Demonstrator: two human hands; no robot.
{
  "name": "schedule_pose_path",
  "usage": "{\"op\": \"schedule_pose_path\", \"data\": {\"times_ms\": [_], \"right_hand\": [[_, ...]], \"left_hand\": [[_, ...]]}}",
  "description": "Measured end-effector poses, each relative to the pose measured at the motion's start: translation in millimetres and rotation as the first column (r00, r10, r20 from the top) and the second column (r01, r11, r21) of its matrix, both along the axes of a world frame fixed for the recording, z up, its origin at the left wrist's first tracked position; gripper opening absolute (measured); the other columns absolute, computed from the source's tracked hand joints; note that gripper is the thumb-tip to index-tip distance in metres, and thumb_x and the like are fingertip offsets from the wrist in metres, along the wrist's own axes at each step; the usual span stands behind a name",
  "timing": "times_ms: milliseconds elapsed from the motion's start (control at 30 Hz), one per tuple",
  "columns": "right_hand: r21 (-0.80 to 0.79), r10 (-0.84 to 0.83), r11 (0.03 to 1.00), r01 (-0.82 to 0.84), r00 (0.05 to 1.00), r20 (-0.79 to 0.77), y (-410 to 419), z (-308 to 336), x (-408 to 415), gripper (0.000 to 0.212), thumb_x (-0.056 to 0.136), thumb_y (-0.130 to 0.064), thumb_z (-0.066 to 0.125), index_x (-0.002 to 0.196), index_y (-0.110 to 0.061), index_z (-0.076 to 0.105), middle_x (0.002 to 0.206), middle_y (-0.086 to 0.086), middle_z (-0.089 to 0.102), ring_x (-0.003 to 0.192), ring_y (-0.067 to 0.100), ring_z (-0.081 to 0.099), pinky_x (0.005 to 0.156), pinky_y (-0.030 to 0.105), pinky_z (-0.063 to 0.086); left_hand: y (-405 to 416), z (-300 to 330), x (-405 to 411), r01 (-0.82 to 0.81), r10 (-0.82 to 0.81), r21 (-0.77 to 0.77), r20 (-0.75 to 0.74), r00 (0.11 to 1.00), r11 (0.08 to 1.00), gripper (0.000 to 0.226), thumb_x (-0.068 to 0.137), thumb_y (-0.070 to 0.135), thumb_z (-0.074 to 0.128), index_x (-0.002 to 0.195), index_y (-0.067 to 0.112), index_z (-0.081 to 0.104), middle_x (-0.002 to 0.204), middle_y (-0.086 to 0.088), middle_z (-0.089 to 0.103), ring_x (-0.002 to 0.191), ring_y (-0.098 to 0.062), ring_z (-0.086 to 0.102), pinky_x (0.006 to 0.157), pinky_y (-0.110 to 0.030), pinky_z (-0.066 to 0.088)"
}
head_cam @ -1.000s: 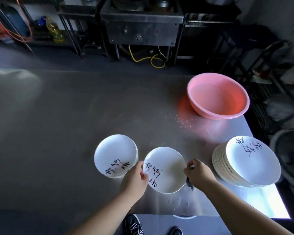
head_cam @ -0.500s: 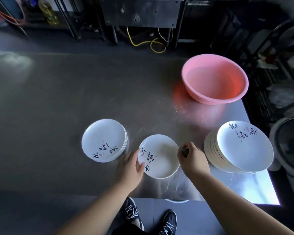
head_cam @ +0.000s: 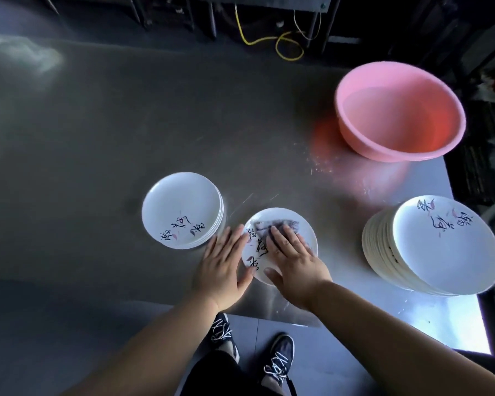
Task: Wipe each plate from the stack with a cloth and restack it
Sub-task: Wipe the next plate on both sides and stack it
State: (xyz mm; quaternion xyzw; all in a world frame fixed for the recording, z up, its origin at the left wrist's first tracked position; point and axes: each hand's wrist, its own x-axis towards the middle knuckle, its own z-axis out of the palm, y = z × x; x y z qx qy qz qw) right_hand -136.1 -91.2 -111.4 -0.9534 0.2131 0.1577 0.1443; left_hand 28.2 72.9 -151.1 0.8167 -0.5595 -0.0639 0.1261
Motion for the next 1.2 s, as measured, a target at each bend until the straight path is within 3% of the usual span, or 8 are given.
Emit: {"op": "schedule_pose_path", "data": {"times_ms": [200,333,433,633,767,900,1067,1200], "right_hand": [[-0.005,0.002,1.0,-0.002,0.999,-0.044,-13.0,9.7,20.2,0.095,0.092,-0.082,0.005,0.167,-0.026,-0.011,0.172,-0.007,-0.023,0.157,0.02,-0.031,0.129,0.042,-0.012],[-0.011,0.149,0.989,-0.149,0.988,0.048,11.7,16.5,-15.5,0.091,0.092,-0.081,0.035,0.163,-0.024,0.037,0.169,0.003,0.035,0.158,0.031,0.027,0.126,0.048,0.032],[-0.066,0.238,0.97,-0.232,0.967,0.092,13.5,15.9,-29.4,0.081,0.089,-0.078,0.047,0.152,-0.027,0.053,0.154,0.002,0.055,0.147,0.03,0.046,0.127,0.042,0.025],[0.0,0.062,0.998,-0.063,0.991,-0.122,-13.4,21.8,13.3,0.101,0.087,-0.081,0.005,0.168,-0.019,0.001,0.174,0.003,-0.012,0.16,0.03,-0.019,0.131,0.049,-0.007],[-0.013,0.17,0.985,-0.171,0.984,-0.053,13.7,18.8,-22.2,0.099,0.094,-0.081,0.026,0.162,-0.011,0.035,0.169,0.015,0.031,0.158,0.04,0.022,0.129,0.054,0.021],[-0.035,0.243,0.969,-0.244,0.97,-0.03,13.9,14.3,-46.4,0.092,0.097,-0.079,0.026,0.159,-0.013,0.044,0.165,0.011,0.04,0.154,0.037,0.033,0.122,0.049,0.019],[-0.055,0.001,0.998,-0.006,0.996,-0.09,-18.6,13.9,-12.4,0.1,0.086,-0.077,0.003,0.167,-0.018,-0.005,0.173,0.003,-0.017,0.16,0.028,-0.02,0.128,0.048,-0.013],[-0.014,0.073,0.997,-0.074,0.995,-0.063,6.0,22.4,-34.9,0.102,0.09,-0.08,0.017,0.168,-0.013,0.013,0.175,0.011,0.001,0.161,0.034,-0.008,0.128,0.048,-0.005]], "left_hand": [[-0.2,-1.6,0.6,-0.001,0.001,0.002,0.004,1.0,1.0,0.077,0.101,0.058,0.047,0.164,0.017,0.03,0.175,0.003,0.014,0.161,-0.023,0.014,0.129,-0.052,0.019],[-1.0,-2.7,-0.7,-0.013,0.014,-0.041,0.017,1.0,0.999,0.073,0.101,0.055,0.045,0.162,0.016,0.035,0.174,0.002,0.02,0.16,-0.025,0.02,0.126,-0.054,0.023],[-1.3,-2.4,-0.4,-0.002,0.003,-0.056,0.022,1.0,0.998,0.072,0.098,0.05,0.049,0.161,0.016,0.037,0.173,0.001,0.022,0.159,-0.027,0.023,0.124,-0.056,0.026],[-1.0,-2.9,0.6,0.001,-0.001,-0.026,0.026,1.0,1.0,0.076,0.1,0.058,0.045,0.162,0.017,0.034,0.173,0.001,0.021,0.16,-0.025,0.02,0.127,-0.055,0.022],[-2.1,-2.9,0.4,-0.009,0.009,-0.044,0.015,1.0,0.999,0.073,0.099,0.055,0.049,0.161,0.017,0.037,0.172,0.002,0.024,0.159,-0.026,0.024,0.125,-0.055,0.025],[-3.0,-1.7,-0.1,-0.02,0.021,-0.047,0.014,1.0,0.999,0.071,0.098,0.052,0.051,0.16,0.018,0.039,0.172,0.003,0.026,0.158,-0.025,0.025,0.125,-0.055,0.026],[-2.3,-1.1,-0.5,-0.018,0.019,-0.021,0.015,1.0,1.0,0.073,0.099,0.053,0.05,0.161,0.018,0.037,0.173,0.003,0.023,0.159,-0.025,0.023,0.126,-0.054,0.023],[-2.0,-1.4,-0.6,-0.018,0.018,-0.012,0.027,0.999,1.0,0.072,0.1,0.054,0.047,0.161,0.017,0.036,0.172,0.002,0.024,0.159,-0.025,0.023,0.126,-0.054,0.023]]}}
